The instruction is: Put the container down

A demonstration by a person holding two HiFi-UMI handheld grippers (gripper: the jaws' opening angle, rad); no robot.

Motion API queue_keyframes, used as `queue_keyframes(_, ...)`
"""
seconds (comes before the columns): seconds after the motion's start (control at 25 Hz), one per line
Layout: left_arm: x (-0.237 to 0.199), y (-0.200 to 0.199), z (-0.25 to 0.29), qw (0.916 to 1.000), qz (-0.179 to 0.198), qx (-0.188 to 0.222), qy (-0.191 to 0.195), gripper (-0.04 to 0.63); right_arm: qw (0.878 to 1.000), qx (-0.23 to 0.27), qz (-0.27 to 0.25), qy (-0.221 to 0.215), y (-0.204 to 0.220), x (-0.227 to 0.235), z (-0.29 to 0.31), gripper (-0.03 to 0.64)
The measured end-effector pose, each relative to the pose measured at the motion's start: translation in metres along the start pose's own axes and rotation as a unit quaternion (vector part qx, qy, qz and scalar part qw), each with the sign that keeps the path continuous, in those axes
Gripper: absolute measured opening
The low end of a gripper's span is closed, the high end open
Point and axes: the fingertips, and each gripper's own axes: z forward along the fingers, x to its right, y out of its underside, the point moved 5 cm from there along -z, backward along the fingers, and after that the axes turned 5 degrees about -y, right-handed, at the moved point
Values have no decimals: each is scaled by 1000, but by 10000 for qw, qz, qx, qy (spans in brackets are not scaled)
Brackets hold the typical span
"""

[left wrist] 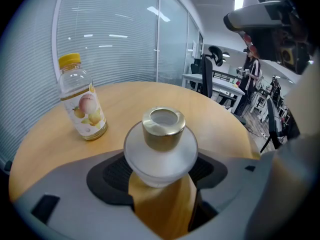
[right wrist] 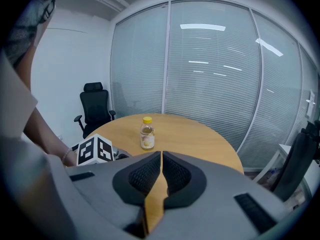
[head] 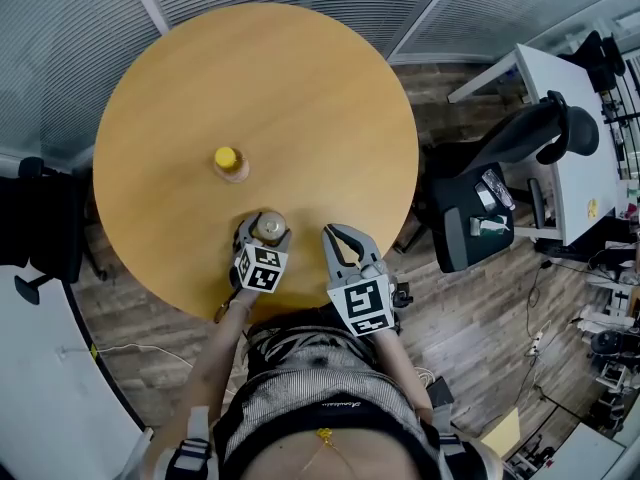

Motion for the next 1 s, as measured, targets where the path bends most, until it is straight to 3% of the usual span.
queue_keyframes(1.0, -1, 0, -1, 10000, 16, 64, 26, 344, 9999, 113, -36, 35, -3, -1, -8, 25)
